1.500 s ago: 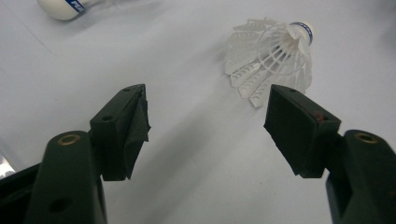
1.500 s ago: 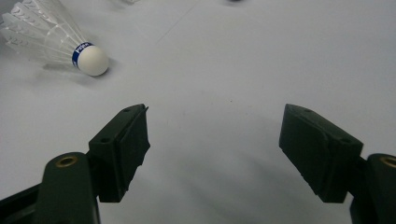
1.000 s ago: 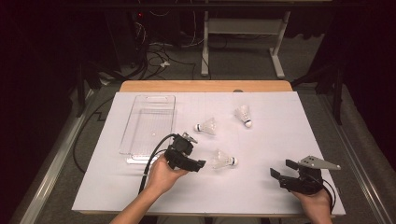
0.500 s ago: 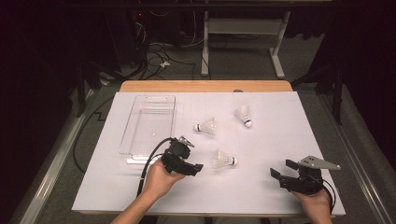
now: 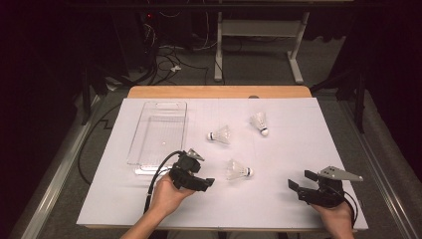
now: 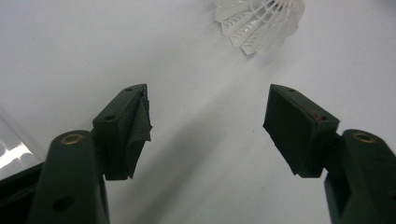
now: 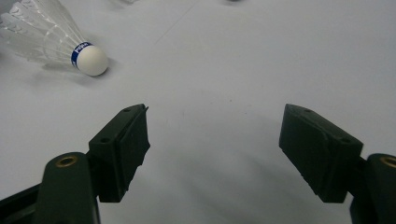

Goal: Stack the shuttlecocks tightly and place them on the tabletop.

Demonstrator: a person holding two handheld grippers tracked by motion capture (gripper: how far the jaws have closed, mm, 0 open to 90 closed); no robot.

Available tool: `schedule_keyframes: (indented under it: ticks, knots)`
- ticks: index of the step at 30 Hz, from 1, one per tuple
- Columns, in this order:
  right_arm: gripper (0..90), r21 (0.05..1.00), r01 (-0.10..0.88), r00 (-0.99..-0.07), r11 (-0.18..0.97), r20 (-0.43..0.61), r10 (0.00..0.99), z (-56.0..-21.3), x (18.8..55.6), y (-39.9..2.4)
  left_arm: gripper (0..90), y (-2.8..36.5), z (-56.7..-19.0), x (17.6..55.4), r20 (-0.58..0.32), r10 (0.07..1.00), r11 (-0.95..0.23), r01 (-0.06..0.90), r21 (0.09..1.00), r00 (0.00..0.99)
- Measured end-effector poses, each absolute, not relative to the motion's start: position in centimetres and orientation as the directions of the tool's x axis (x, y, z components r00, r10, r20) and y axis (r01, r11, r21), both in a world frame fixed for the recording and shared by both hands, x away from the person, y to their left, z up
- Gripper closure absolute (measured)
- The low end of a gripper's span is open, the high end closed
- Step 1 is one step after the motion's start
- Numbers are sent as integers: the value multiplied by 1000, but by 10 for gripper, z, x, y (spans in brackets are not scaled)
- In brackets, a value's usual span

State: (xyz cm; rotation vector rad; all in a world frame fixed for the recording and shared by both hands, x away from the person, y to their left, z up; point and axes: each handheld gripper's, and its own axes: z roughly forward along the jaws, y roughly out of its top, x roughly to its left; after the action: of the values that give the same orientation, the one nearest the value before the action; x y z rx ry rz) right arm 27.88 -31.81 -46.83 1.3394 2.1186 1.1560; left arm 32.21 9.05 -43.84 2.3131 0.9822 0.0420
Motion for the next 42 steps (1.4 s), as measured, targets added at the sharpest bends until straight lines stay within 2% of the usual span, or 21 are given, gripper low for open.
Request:
schedule_keyframes:
  ticks: [42]
  knots:
    - [244,800,563,-473,209,105,875,-469,279,-318,344,122,-448,291,-188,683,-500,639,584,706]
